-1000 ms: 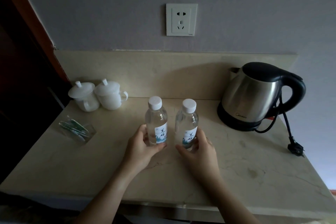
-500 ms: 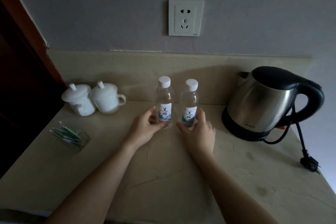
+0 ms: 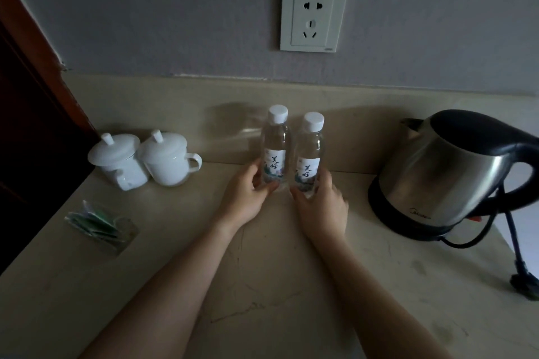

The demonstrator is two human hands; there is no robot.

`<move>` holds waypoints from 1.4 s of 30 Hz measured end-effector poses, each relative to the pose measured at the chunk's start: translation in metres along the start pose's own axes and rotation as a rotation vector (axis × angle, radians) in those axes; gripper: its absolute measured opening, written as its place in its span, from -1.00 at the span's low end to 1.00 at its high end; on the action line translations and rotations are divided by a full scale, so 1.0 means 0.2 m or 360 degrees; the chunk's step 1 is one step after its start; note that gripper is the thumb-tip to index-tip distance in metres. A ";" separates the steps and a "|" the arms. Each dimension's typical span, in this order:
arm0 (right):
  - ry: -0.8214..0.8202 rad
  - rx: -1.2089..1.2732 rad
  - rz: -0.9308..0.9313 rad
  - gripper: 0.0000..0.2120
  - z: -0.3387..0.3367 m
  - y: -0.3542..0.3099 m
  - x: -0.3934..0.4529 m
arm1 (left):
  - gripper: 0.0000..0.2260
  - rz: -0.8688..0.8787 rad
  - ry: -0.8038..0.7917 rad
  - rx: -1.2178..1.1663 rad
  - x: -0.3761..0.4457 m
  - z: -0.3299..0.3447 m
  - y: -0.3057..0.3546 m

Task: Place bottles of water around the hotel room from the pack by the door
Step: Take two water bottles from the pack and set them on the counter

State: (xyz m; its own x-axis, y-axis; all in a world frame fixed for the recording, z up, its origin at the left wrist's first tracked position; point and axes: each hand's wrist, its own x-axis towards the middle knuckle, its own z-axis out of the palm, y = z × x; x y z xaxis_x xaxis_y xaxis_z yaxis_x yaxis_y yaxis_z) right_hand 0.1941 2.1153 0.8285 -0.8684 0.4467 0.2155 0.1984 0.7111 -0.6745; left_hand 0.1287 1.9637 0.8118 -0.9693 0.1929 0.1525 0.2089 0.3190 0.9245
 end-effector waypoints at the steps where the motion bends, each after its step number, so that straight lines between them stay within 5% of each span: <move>1: 0.0001 -0.0007 0.0005 -0.55 0.00 0.00 0.01 | -0.53 -0.0002 0.0012 -0.0003 0.01 0.00 0.00; 20: 0.0009 0.0025 0.0042 -0.53 0.05 0.01 0.11 | -0.60 0.0014 0.0086 0.0075 0.08 0.04 -0.04; 25: -0.0072 0.0380 0.0197 -0.21 -0.01 0.01 0.04 | -0.45 -0.0019 0.0181 0.0067 -0.03 0.03 0.00; 29: 0.0276 0.0726 0.0002 -0.60 -0.09 -0.07 -0.17 | -0.71 0.0222 0.0403 0.0296 -0.26 -0.07 0.13; 34: -0.0104 0.0978 -0.0328 -0.86 -0.05 -0.49 -0.39 | -0.90 0.0431 0.0699 0.0395 -0.52 -0.45 0.32; 42: -0.0774 0.1179 -0.0999 -0.78 0.29 -1.37 -1.00 | -0.92 0.0222 0.1454 0.0672 -1.23 -1.48 0.38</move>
State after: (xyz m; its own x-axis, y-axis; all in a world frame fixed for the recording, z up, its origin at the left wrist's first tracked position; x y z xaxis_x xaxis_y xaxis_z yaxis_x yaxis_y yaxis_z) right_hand 0.2869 1.8002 0.9288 -0.8386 -0.2615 0.4779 -0.5260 0.1606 -0.8352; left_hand 0.3443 1.6650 0.9483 -0.6241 -0.4729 0.6220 0.1852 0.6838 0.7058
